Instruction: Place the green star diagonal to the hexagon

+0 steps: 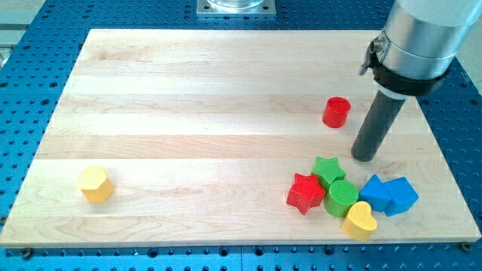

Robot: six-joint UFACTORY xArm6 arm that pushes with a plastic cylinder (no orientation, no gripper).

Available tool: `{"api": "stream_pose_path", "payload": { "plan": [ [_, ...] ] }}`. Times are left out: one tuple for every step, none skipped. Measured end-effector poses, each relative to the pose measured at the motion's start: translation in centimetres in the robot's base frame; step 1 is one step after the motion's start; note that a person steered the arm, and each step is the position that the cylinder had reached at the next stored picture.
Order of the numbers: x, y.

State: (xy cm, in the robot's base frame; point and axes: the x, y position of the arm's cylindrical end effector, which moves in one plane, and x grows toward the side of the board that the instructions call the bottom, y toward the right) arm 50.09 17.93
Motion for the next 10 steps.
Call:
{"api": "stream_pose_path", "payload": {
  "plan": [
    [2.0, -0.3],
    [2.2, -0.6],
    [2.8, -3.6],
    [2.9, -5.4],
    [3.8, -4.2],
    [4.8, -5.7],
    [5.2, -13.2],
    [4.3, -17.3],
    [3.3, -18.3],
    [1.4, -18.9]
  ]
}}
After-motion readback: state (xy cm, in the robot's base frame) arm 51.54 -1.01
